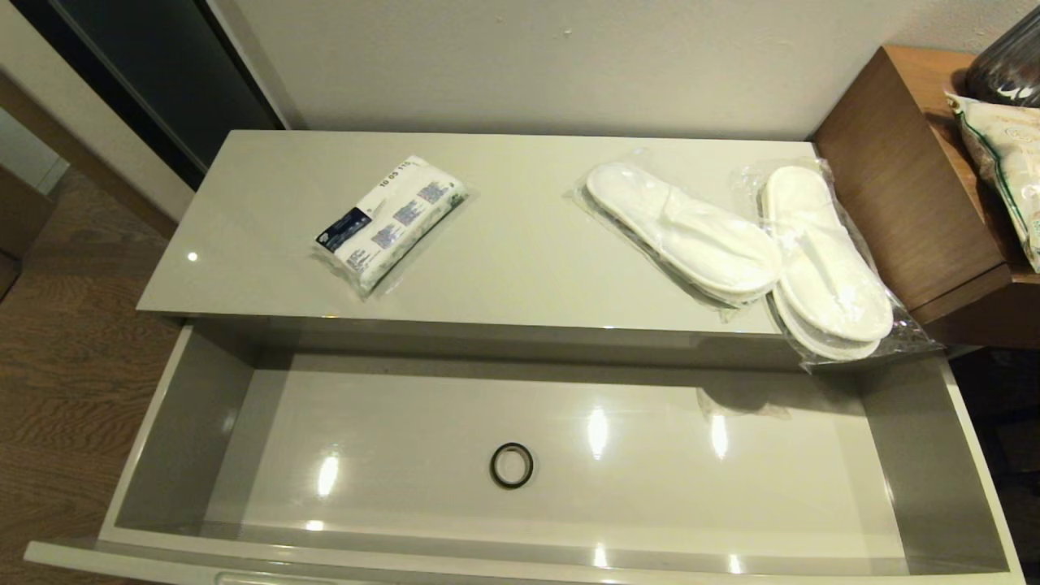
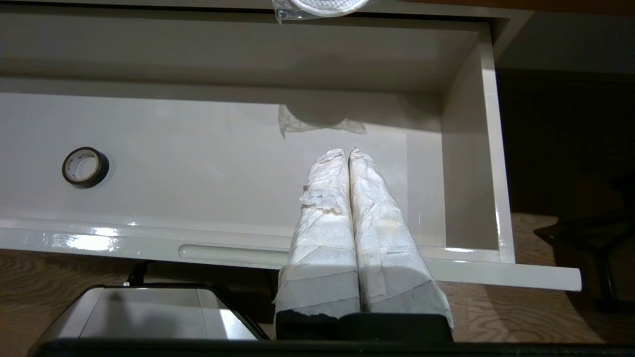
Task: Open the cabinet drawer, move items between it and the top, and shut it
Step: Pick up the tissue on the table
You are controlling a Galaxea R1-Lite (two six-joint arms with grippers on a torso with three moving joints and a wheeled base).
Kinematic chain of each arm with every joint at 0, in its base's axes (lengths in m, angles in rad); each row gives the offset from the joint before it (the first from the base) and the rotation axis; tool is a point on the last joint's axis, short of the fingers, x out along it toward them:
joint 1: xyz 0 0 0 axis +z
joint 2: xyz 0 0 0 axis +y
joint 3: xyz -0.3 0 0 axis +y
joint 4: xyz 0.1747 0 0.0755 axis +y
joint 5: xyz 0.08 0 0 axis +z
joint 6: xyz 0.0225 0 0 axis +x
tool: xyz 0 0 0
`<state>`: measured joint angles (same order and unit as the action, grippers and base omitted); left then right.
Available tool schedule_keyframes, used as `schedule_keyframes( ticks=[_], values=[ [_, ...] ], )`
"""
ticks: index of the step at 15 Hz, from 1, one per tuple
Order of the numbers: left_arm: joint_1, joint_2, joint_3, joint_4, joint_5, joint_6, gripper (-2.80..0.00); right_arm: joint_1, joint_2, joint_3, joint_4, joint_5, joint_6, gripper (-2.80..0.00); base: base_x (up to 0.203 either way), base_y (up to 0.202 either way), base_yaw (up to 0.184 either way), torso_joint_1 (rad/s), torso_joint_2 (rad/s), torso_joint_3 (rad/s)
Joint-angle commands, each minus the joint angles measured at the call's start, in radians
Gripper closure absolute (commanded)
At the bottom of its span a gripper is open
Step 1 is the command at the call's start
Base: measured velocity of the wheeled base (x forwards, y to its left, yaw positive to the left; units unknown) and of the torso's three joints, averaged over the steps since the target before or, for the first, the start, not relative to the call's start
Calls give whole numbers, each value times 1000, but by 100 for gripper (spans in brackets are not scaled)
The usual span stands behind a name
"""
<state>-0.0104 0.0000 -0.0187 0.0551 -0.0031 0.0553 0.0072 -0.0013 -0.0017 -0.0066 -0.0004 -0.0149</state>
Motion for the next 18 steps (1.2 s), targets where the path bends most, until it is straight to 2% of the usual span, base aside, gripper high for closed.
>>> schedule_keyframes(
  ticks=[1,18],
  values=[
    [1,2,0,0,0,0,0,0,0,0,0,0,0,0,0,0,0,0,0,0],
    [0,2,0,0,0,0,0,0,-1,0,-1,0,0,0,0,0,0,0,0,0]
  ],
)
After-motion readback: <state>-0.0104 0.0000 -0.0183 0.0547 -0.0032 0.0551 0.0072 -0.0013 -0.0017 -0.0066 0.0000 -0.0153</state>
